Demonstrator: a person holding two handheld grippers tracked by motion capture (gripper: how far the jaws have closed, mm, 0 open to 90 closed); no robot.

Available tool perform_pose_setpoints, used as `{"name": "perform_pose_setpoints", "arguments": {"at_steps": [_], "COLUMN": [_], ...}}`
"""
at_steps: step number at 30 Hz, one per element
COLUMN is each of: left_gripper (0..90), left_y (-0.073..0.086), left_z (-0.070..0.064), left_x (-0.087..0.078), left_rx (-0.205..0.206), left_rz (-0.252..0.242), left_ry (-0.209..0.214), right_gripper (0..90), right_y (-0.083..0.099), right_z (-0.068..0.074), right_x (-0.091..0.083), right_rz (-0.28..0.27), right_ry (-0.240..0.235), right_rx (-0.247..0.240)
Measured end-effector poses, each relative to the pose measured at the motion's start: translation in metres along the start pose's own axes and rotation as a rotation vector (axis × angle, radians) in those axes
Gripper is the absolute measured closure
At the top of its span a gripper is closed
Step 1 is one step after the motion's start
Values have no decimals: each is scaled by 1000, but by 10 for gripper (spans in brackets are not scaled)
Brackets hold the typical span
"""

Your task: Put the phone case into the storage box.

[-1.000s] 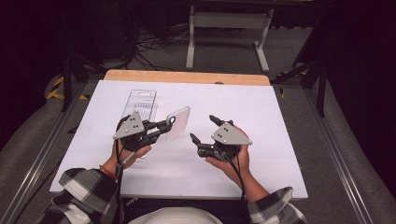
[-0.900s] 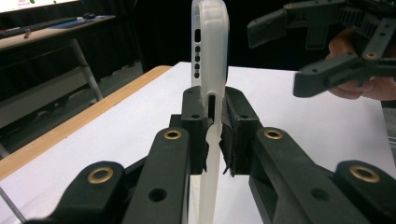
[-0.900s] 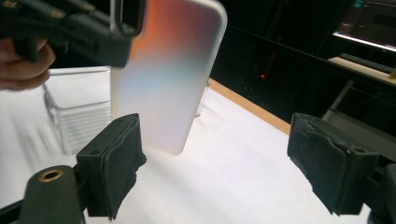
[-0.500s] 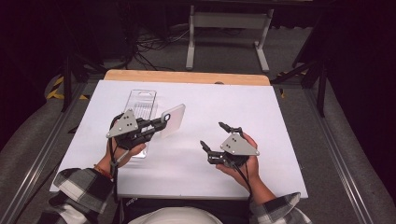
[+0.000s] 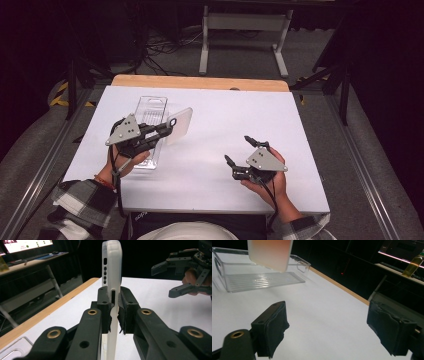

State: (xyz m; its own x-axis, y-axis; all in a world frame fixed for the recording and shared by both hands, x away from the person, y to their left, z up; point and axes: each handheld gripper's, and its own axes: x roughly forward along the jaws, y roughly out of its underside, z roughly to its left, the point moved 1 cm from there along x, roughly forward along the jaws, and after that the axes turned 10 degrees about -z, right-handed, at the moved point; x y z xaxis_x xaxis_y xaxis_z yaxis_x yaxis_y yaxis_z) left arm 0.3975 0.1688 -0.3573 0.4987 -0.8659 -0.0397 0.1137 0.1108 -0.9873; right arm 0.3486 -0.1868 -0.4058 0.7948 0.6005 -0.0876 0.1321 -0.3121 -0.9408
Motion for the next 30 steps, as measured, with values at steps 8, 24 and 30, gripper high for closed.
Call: {"name": "perform_pose_setpoints", "arguments": {"at_steps": [8,24,30], "left_gripper": [809,809,809], "left_y": [-3,-7,-4], "left_z": [8,33,39], "left_x": [-8,-32,-34], "left_rx": [4,-13,-4], "left_rz": [-5,-18,-3], "left_ry": [-19,-62,-72], "right_gripper": [179,178,178], "right_y": [5,9,9], "right_z": [-5,-1,0], "right_x": [-7,-1,0], "right_rz": [-19,18,24], "right_ry": [24,1,-8], "right_rx": [10,0,-5]}}
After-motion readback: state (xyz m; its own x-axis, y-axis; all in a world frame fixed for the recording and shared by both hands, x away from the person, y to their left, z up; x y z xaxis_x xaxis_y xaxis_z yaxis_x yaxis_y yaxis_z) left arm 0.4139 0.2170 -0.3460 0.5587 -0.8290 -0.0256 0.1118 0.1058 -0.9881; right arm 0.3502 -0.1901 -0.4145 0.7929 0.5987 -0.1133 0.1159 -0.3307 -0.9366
